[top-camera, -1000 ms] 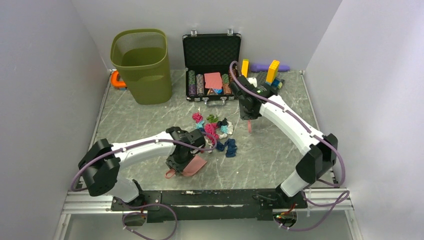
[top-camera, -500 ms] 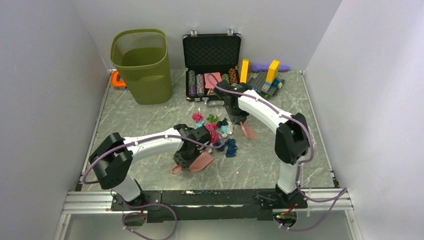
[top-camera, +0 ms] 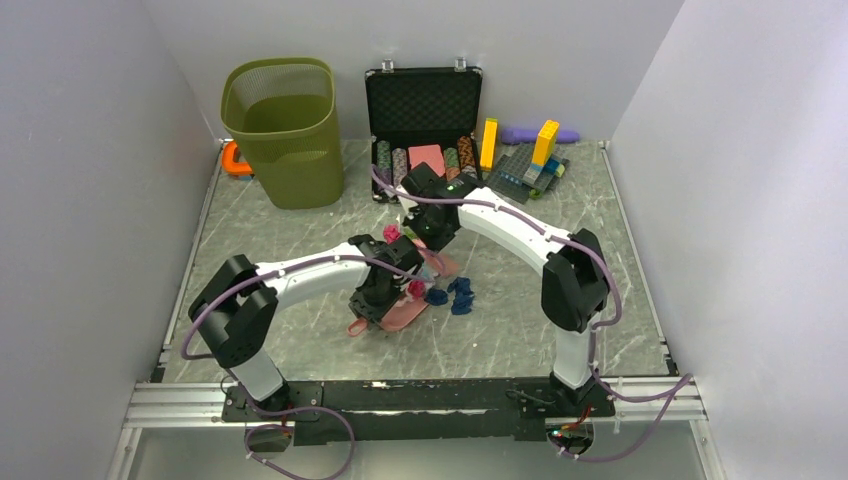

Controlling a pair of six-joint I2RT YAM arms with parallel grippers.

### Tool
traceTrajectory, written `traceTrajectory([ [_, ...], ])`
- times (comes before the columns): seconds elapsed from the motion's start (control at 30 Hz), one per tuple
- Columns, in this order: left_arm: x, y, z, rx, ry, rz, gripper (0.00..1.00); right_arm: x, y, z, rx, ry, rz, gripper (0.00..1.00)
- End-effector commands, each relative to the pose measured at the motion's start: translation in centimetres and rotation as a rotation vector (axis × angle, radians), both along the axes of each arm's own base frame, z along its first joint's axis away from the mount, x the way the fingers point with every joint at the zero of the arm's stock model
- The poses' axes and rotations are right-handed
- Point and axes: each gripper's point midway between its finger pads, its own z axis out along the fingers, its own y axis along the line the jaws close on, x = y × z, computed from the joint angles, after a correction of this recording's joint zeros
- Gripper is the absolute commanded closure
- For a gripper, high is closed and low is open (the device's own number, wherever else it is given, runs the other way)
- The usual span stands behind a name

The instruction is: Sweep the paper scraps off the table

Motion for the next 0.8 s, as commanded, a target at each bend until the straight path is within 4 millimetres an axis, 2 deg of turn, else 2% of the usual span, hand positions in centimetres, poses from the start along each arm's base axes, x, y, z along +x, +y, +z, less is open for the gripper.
traceTrajectory([
  [0.0,1.1,-0.9,0.1,-0.001,-0.021,-0.015,1.0,-5.1,5.3,1.8,0.235,0.147,0.195,1.0],
  [0.1,1.6,-1.2,0.3,-0.018,-0.045,0.001,1.0,-5.4,5.3,3.5,0.272,0.135,0.179,1.0],
  [0.2,1.9,-1.8,0.8,-0.053,-0.077,0.014,1.0,-5.3,4.5,5.3,0.268,0.097,0.132,1.0],
  [0.33,2.8,-1.4,1.9,-0.052,-0.163,0.039,1.0,-5.1,2.9,6.9,0.243,0.054,0.038,1.0],
  [0.47,3.4,-1.3,3.5,-0.094,-0.238,0.06,1.0,-3.7,-0.1,9.0,0.199,-0.042,-0.113,1.0],
  [0.53,3.3,-1.2,4.2,-0.11,-0.258,0.066,1.0,-2.5,-2.3,10.2,0.162,-0.112,-0.209,1.0],
  [0.67,2.9,-0.9,5.5,-0.134,-0.274,0.068,1.0,-0.9,-6.2,13.3,0.142,-0.259,-0.378,1.0],
  [0.77,2.0,-0.8,6.1,-0.146,-0.243,0.054,1.0,-0.3,-8.2,15.0,0.175,-0.341,-0.464,1.0],
])
